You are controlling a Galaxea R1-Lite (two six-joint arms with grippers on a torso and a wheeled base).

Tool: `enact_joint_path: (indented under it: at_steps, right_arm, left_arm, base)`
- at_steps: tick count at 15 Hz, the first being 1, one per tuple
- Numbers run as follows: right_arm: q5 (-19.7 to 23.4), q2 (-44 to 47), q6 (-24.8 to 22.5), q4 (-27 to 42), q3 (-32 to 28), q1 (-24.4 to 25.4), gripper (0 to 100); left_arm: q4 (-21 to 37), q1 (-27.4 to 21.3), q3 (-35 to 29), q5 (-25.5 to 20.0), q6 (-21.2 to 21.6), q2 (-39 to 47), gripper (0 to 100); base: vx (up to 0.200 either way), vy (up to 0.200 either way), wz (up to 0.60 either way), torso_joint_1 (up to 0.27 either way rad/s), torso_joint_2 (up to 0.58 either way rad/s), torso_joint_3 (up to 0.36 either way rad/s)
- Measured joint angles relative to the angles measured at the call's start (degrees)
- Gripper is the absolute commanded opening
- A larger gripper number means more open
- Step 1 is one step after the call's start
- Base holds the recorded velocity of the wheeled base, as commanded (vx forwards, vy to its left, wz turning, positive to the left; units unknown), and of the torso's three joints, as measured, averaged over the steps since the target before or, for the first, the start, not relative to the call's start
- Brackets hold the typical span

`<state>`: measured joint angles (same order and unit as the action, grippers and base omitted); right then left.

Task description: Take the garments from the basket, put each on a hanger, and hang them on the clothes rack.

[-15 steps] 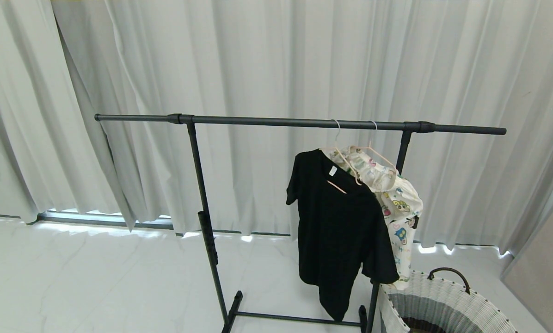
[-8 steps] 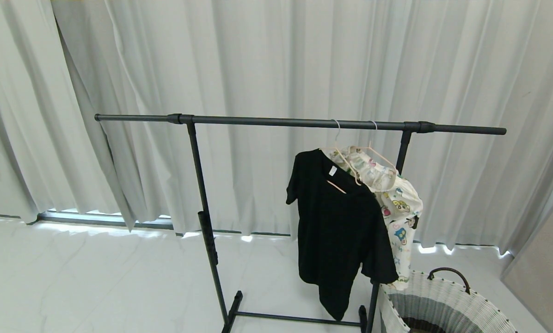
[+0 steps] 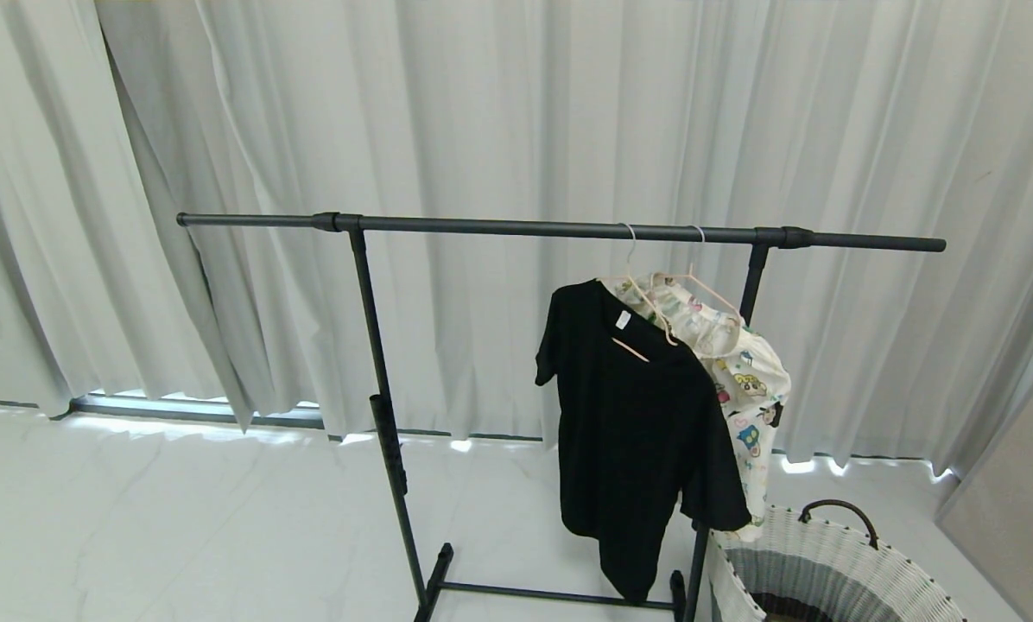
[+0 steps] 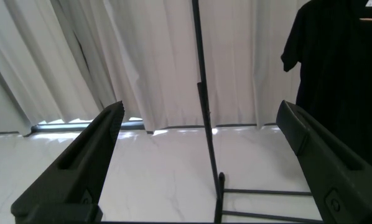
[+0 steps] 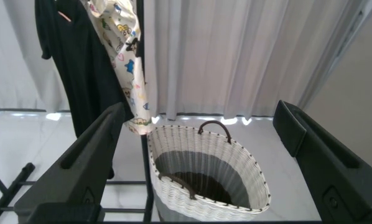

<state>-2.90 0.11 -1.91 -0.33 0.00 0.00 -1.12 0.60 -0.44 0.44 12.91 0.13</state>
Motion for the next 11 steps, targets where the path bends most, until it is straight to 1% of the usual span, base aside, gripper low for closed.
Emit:
enact_joint_path:
  at_steps: [6,8,11]
  right_arm:
    - [0.01,0.00,0.00,0.00,0.00,0.00,100]
    - [0.01,0.00,-0.51,0.01,0.00,0.00,100]
    - [0.06,0.00,-2.79,0.00,0.00,0.00,100]
  left_arm:
    - [0.00,0.00,0.00,0.00,0.04,-0.02,100]
    - [0.00,0.00,0.00,0.00,0.02,-0.02,100]
    - [0.01,0.00,0.00,-0.01,0.02,-0.02,100]
  base:
    - [0.000,0.000,0.00,0.000,0.00,0.000]
    - [0.000,0.000,0.00,0.000,0.00,0.000]
    - [0.000,0.000,0.00,0.000,0.00,0.000]
